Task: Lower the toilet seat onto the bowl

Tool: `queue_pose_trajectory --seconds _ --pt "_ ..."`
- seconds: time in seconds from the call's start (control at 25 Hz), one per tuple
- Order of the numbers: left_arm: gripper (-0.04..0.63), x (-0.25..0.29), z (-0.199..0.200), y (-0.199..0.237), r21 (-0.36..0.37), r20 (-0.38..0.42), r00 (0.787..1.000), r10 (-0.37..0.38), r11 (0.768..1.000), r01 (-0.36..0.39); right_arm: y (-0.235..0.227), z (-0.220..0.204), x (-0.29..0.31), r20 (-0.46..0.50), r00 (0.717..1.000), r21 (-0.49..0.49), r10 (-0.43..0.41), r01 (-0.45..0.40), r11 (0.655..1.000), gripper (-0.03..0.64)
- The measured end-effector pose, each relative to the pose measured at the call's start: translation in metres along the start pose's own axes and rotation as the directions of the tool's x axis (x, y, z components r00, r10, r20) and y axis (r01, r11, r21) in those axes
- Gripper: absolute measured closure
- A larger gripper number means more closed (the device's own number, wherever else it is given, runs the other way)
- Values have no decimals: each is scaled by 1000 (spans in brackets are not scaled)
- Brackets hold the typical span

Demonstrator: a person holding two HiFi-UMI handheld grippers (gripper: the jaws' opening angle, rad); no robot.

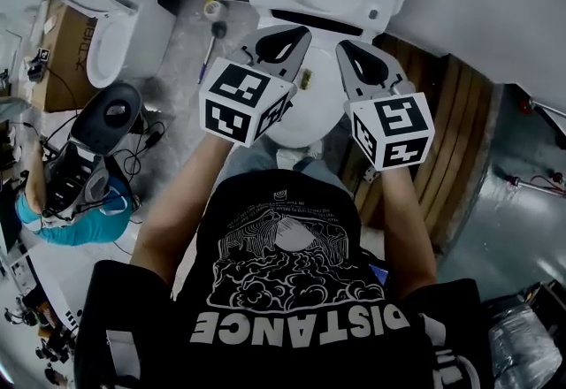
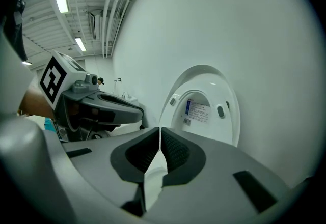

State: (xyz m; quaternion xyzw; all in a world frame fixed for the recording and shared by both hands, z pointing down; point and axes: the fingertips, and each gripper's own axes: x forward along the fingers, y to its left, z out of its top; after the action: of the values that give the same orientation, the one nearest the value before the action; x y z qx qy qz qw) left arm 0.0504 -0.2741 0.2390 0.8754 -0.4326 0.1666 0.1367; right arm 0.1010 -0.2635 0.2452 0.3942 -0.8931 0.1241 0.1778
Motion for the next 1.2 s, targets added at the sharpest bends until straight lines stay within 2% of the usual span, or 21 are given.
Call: queue_pose_trajectory --seconds 0.24,0.64,0.8,1.12,1.2 --pt "581 15 15 34 33 0 999 -40 999 40 -15 16 19 -10 1000 -35 -27 27 999 595" --pt "580 64 49 102 109 -23 993 -118 987 120 -60 47 68 -46 991 -39 -126 124 991 595" --pt "580 81 62 130 138 -21 991 -134 981 136 -78 61 87 -50 986 -69 -162 158 985 595" --pt "518 124 87 167 234 -17 989 -146 961 146 -126 80 119 -58 974 -156 -218 207 966 590" --pt "503 133 93 175 260 -17 989 -146 955 145 -135 86 125 -52 973 -167 -226 215 962 568"
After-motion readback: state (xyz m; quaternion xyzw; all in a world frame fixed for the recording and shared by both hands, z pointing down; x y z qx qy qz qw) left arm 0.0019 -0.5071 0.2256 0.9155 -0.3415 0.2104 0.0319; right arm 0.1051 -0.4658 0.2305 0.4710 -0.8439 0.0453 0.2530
